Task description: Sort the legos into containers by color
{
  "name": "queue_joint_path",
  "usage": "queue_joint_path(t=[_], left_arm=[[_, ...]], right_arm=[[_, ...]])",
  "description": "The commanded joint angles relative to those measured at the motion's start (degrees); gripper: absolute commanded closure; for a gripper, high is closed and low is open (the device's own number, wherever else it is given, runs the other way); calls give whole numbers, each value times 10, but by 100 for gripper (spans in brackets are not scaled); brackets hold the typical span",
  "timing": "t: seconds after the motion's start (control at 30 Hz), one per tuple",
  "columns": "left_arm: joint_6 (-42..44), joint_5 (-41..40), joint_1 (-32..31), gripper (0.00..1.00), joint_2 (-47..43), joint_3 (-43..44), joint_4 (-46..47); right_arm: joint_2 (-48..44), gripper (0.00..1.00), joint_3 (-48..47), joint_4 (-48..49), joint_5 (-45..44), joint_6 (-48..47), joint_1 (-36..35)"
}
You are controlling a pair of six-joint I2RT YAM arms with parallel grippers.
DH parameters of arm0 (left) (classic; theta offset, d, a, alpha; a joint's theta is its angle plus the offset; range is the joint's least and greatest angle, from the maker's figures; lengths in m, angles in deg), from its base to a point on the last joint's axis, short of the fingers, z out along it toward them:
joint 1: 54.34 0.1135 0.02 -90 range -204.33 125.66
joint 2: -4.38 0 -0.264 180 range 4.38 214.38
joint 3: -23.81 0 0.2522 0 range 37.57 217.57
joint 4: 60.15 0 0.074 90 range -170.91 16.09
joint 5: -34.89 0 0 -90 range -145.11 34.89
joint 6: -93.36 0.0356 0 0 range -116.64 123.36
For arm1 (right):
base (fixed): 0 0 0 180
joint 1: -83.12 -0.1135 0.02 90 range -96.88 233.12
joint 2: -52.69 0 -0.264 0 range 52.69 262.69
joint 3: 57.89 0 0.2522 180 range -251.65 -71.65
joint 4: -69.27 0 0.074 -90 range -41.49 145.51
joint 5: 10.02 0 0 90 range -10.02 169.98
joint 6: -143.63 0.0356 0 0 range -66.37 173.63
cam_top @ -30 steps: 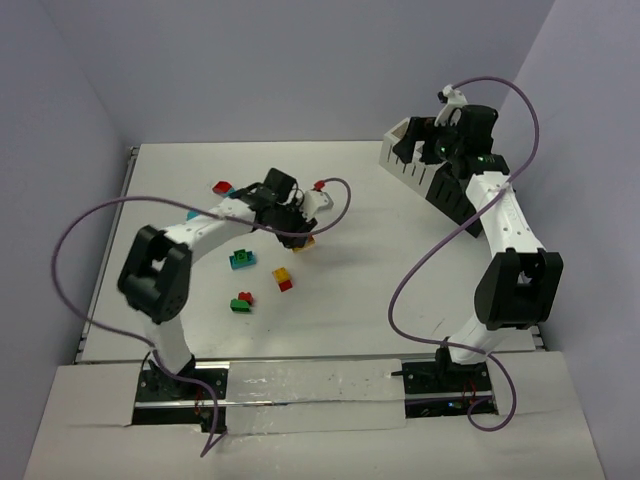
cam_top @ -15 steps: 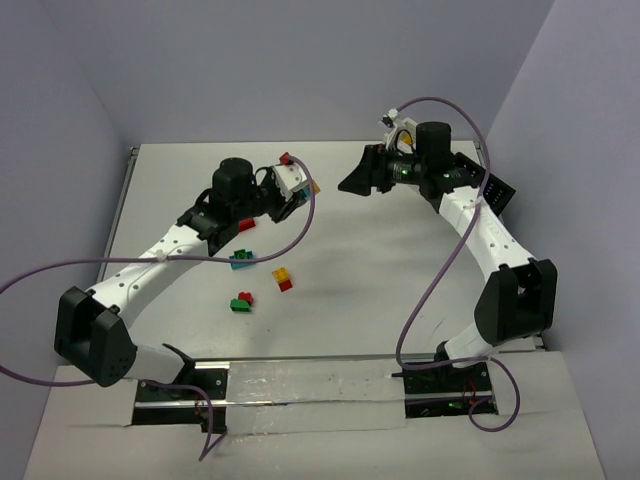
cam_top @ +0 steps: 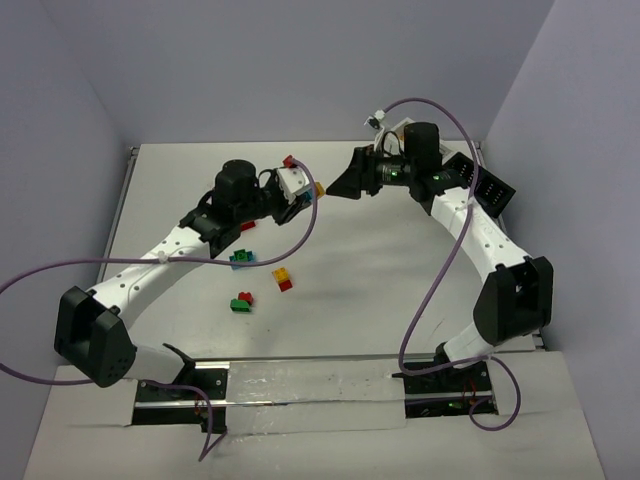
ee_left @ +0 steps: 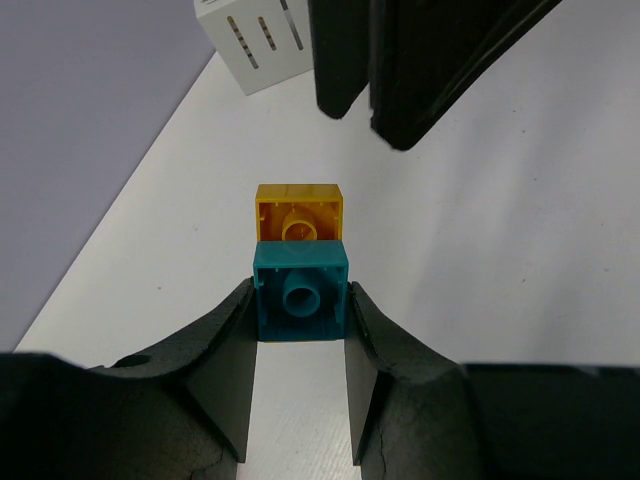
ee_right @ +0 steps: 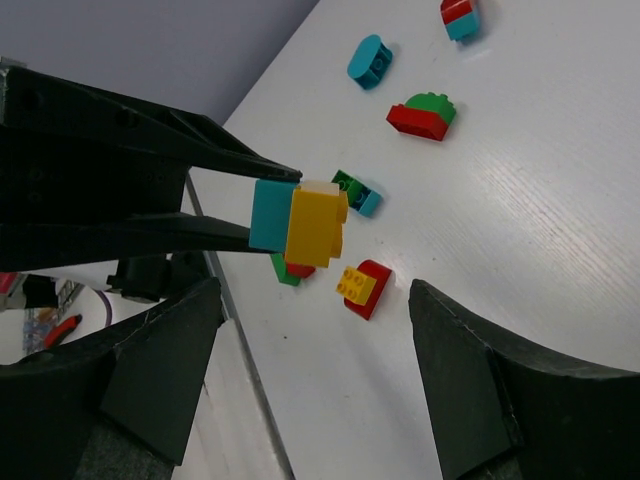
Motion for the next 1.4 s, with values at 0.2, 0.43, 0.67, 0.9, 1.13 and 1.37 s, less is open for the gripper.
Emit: queue_joint_path(t=[0.2,0.43,0.67,0.9,1.13,1.37], left_arm=[[9,19,-19,100,-13,11,31],[10,20,-22,100,-11,15,31],[13,16,-26,100,-10,15,33],[18,7,-27,100,-13,9,33],[10,3,-26,100,-35,7,33],[2,-17,-25,100,-30,-1,31]], right_arm=[[28,22,-32,29,-4,12,-31],[36,43,-35,28,-2,6,-38],[47,63,-45,23,7,2,-42],[52,100,-66,-17,-67,-29,-42],[58,100,-93,-34,-336,-86,3],[107,100,-160,71,-436,-89,71]])
